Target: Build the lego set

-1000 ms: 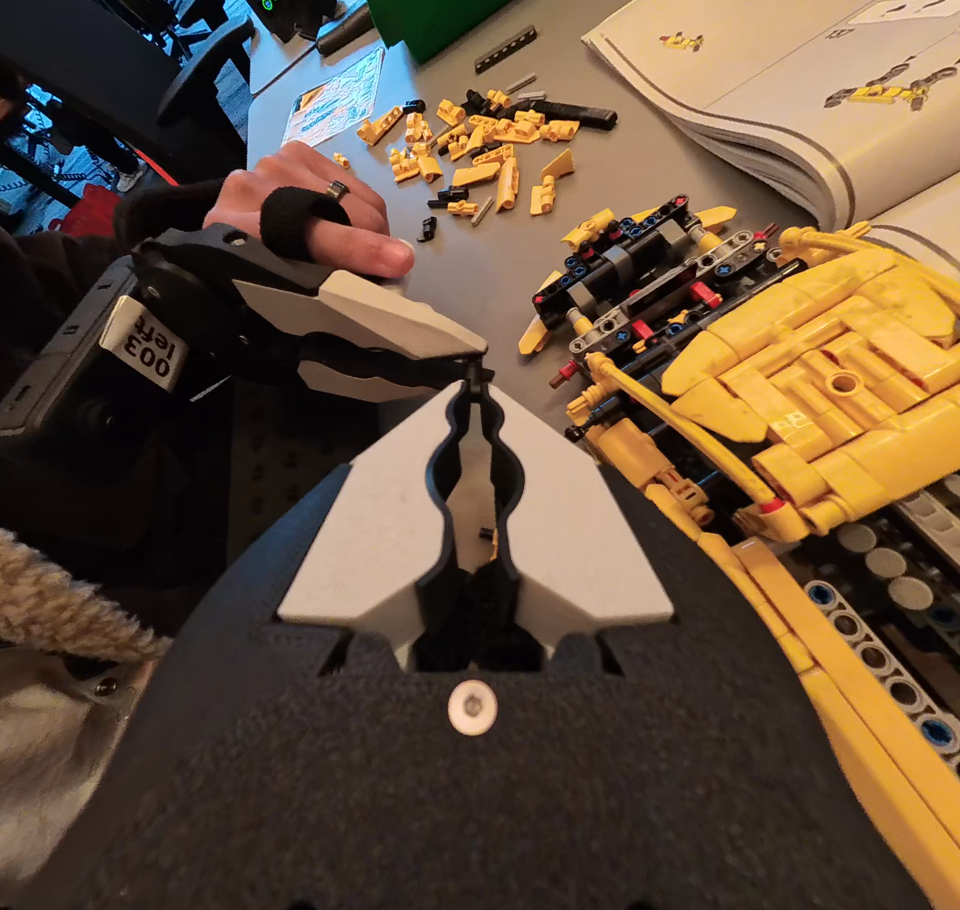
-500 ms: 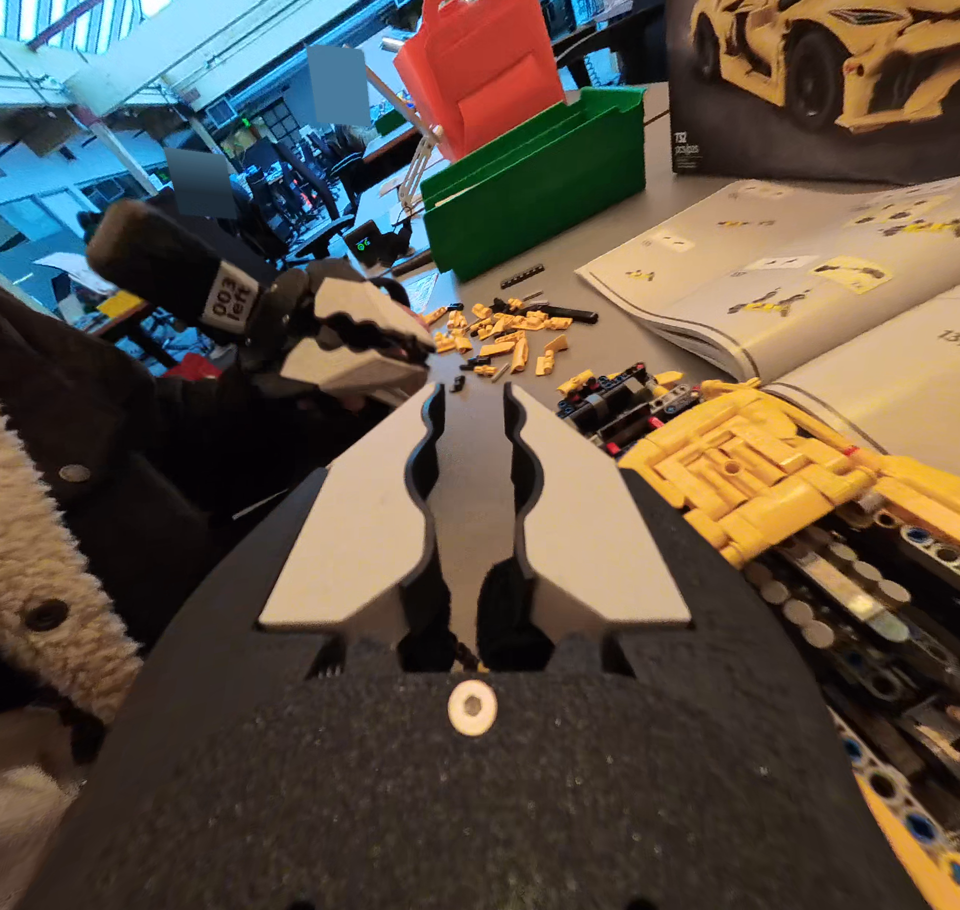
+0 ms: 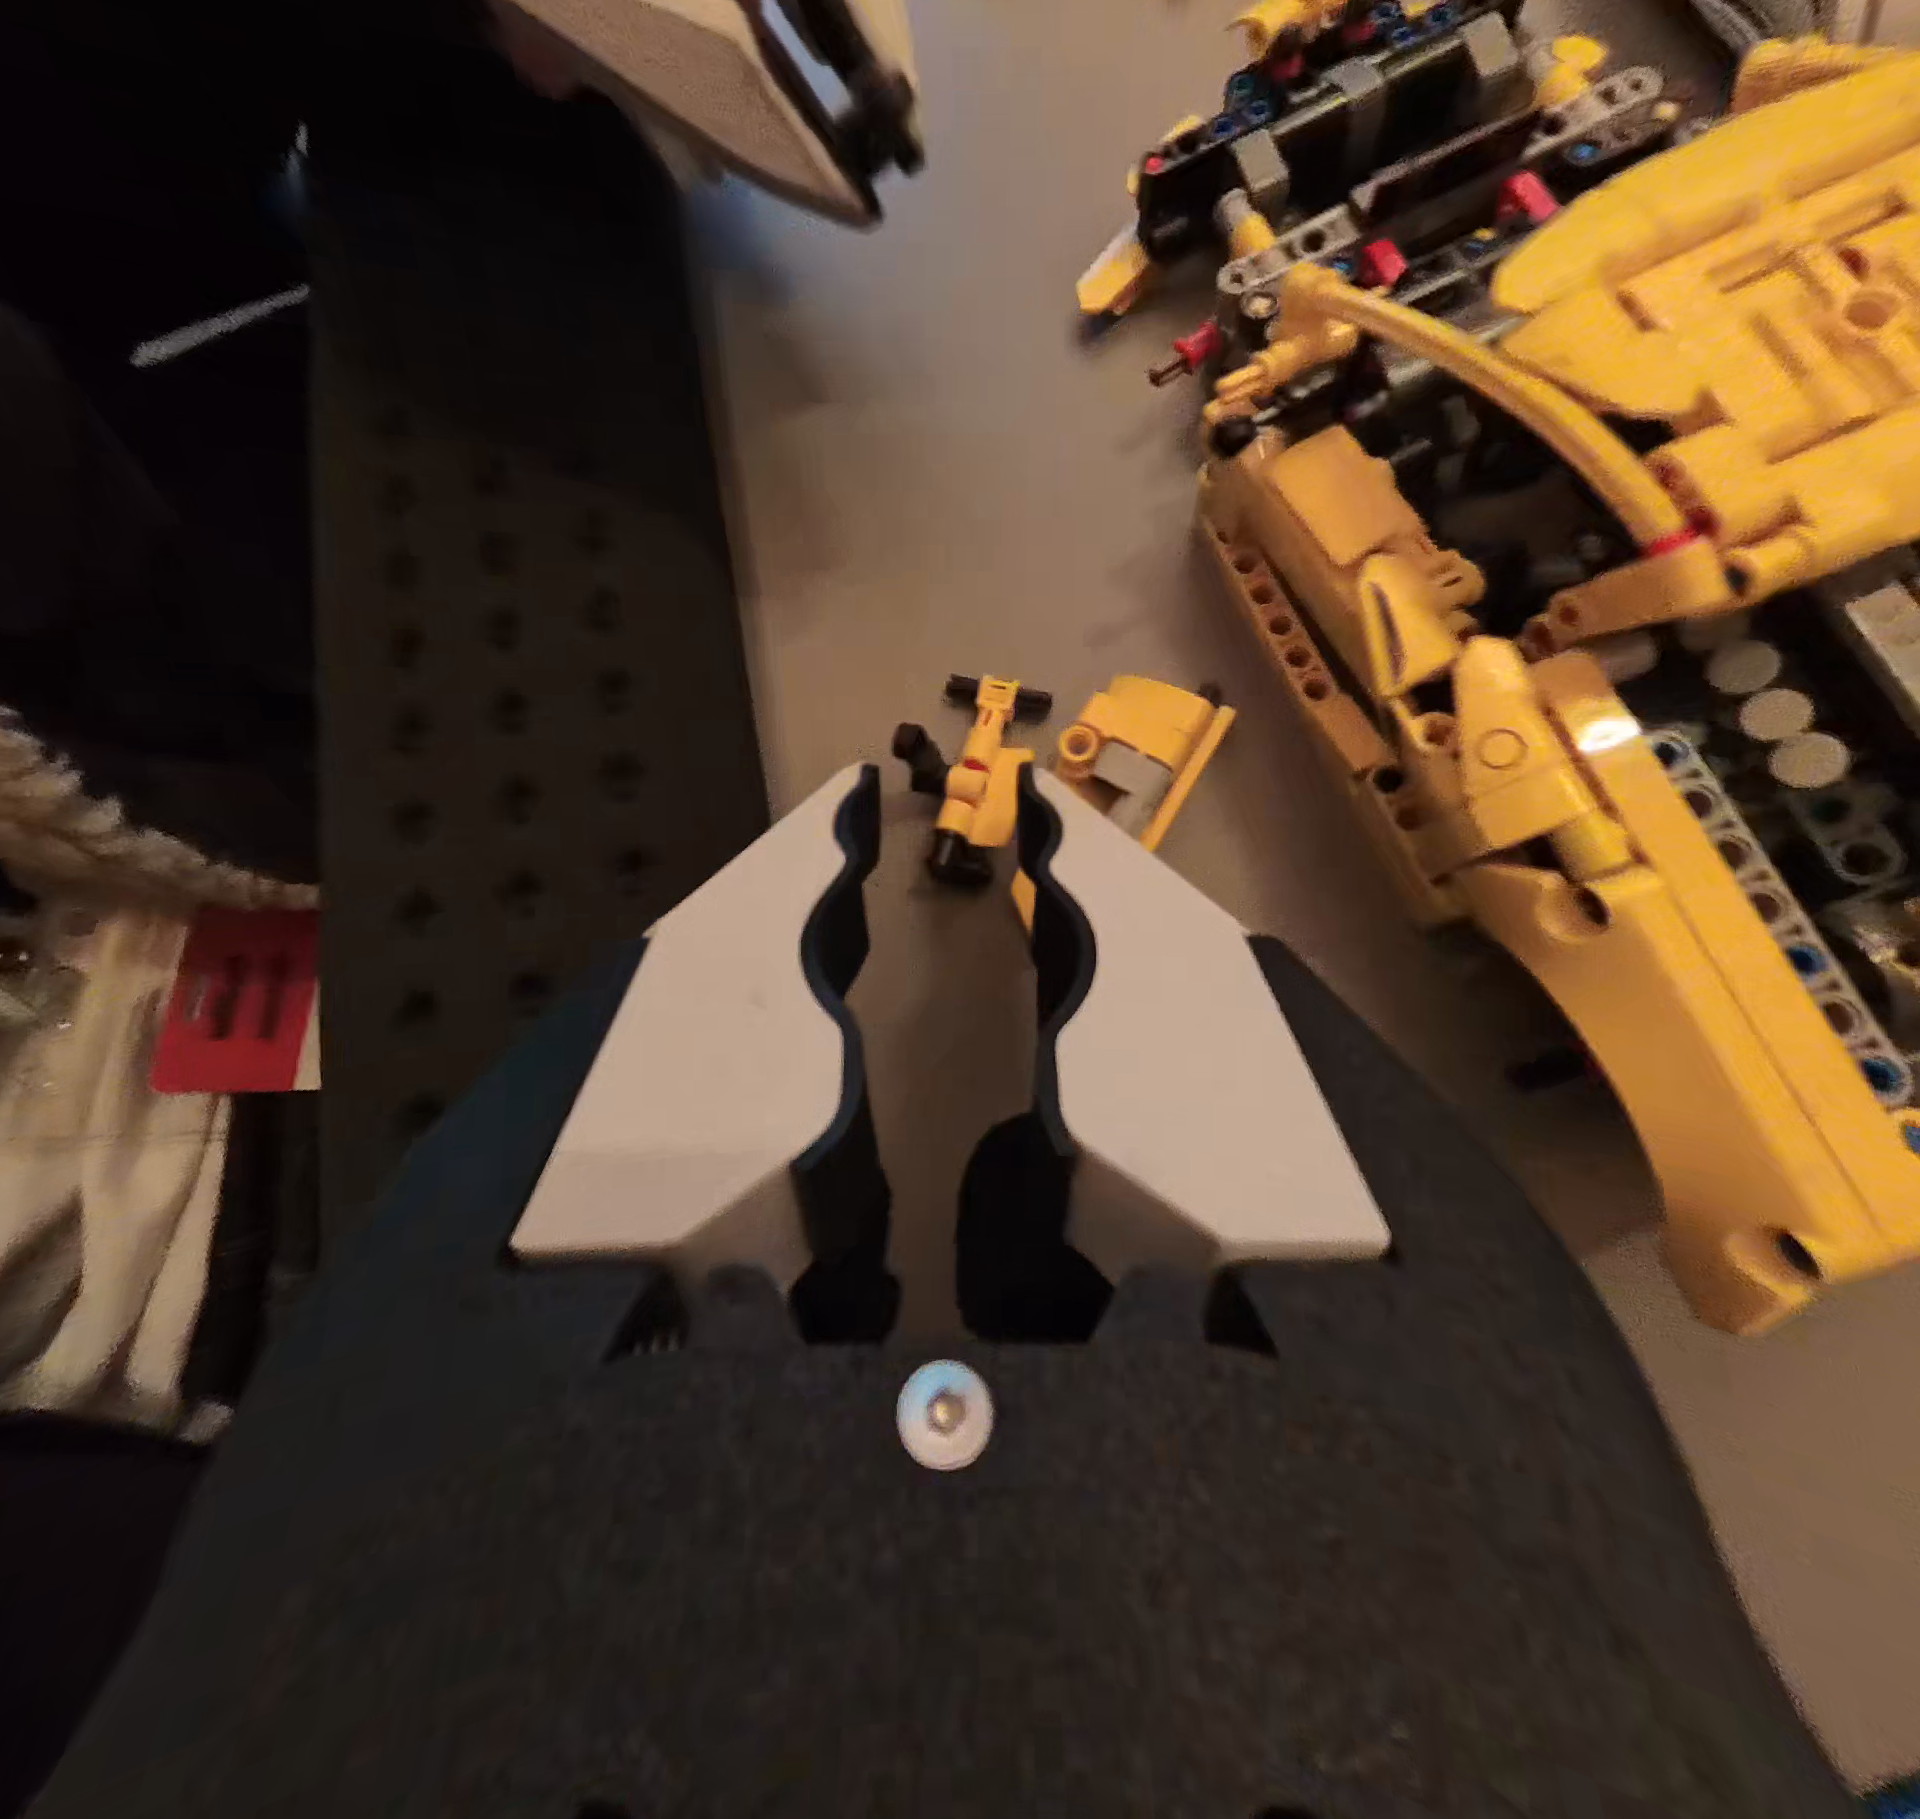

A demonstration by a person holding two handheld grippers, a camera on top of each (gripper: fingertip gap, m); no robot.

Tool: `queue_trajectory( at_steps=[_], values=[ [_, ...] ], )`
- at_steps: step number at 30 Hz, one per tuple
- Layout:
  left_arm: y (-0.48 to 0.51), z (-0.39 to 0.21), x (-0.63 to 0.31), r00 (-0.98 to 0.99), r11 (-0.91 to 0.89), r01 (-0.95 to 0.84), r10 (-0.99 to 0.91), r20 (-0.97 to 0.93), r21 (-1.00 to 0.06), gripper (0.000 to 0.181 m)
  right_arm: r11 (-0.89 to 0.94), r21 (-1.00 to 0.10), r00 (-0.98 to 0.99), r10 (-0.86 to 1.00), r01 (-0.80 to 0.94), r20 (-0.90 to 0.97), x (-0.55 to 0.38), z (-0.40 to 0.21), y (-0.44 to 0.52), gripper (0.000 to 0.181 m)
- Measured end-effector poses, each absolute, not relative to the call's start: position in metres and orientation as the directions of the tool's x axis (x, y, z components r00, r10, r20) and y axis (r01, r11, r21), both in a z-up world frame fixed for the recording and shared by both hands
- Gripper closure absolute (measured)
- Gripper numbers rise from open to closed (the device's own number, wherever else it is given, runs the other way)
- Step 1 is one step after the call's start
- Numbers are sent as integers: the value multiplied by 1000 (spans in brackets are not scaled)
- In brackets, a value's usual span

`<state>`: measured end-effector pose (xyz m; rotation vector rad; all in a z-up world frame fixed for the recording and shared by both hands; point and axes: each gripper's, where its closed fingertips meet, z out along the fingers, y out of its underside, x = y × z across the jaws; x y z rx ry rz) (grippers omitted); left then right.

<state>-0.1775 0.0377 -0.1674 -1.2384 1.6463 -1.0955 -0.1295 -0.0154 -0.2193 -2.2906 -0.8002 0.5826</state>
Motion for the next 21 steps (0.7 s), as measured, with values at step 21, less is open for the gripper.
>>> queue_trajectory(
  at_steps=[21],
  values=[
    [41,-182,-178,-193,187,-365,-973,-123,-912,175,-783,-284,821,571,554,27,-136,-249,2,174]
  ],
)
